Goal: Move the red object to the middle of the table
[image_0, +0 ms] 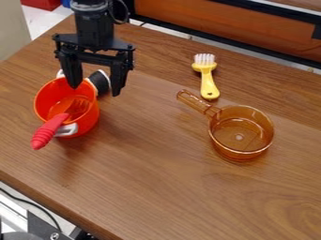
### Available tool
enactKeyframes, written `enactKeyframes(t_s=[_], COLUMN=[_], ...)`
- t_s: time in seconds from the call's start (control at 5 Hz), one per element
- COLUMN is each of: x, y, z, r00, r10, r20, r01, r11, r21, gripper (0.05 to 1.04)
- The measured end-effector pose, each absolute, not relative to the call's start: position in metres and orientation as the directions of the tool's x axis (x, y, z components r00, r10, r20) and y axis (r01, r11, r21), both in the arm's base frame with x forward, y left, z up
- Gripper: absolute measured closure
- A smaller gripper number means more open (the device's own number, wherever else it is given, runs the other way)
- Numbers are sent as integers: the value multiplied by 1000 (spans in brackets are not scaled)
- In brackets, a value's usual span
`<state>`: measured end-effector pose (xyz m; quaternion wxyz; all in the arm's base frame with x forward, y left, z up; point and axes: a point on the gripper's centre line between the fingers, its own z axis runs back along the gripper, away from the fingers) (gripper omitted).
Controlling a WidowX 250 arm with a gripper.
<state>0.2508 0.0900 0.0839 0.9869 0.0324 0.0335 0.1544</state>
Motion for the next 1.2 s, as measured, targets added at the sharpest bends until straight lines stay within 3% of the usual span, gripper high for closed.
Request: enactKeyframes(t_s=[0.2,1.2], x=[247,259], y=[89,112], z=[77,73], r00=[948,921], r10=[306,390], r20=[-82,-8], r01=[-301,-389], r11=[951,920], r21=[74,37], gripper=[85,85])
